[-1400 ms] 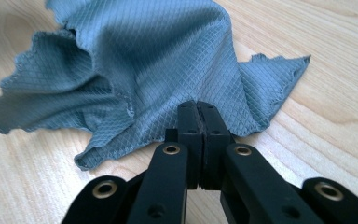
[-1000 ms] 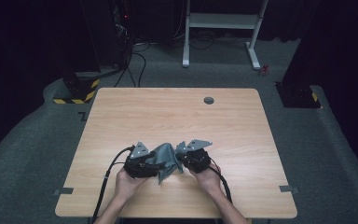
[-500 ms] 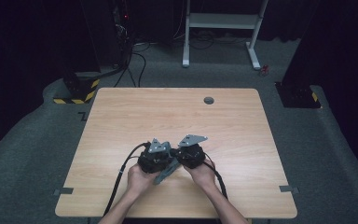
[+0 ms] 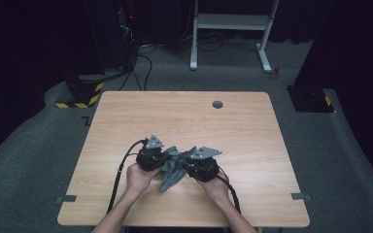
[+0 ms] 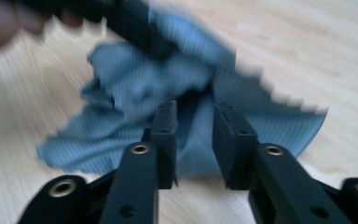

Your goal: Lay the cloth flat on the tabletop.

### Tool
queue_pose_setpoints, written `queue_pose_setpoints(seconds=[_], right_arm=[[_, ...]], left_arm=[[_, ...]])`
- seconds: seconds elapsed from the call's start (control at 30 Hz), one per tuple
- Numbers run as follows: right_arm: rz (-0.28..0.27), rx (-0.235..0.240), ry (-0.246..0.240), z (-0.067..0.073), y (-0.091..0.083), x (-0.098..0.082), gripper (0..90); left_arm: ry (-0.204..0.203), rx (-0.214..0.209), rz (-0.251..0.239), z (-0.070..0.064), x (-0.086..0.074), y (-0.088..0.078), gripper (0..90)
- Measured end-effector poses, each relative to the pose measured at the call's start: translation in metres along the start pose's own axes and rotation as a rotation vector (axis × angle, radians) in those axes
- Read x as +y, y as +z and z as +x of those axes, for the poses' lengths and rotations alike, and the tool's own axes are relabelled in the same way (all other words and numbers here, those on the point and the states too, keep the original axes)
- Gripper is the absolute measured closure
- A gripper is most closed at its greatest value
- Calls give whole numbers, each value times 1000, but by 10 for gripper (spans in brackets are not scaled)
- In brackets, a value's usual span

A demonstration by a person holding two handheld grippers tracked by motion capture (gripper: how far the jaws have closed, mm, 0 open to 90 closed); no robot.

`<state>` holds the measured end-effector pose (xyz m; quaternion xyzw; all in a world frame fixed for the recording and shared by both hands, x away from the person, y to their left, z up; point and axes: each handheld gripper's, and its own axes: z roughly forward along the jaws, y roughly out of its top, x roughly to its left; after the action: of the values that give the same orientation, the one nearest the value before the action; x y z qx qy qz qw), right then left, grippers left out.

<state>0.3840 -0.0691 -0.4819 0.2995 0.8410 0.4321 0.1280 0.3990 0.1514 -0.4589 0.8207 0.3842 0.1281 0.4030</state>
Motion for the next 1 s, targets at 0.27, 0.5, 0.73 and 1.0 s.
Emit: queue_pose_setpoints(seconds=[0.27,0.5,0.73,1.0], right_arm=[[125,-42,-11,2,30,-11,728],[139,-57,-36,-1,28,-15,898],[120,-97,-7,-21,0,-19,898],[137,-139,1,-37,-13,-26,894]], left_arm=[[-61,13,-26,19,-2,-4,885],[-92,33,-45,34,-3,-9,885],[-108,58,-39,43,-5,-7,881],[-61,128,53,47,0,18,870]])
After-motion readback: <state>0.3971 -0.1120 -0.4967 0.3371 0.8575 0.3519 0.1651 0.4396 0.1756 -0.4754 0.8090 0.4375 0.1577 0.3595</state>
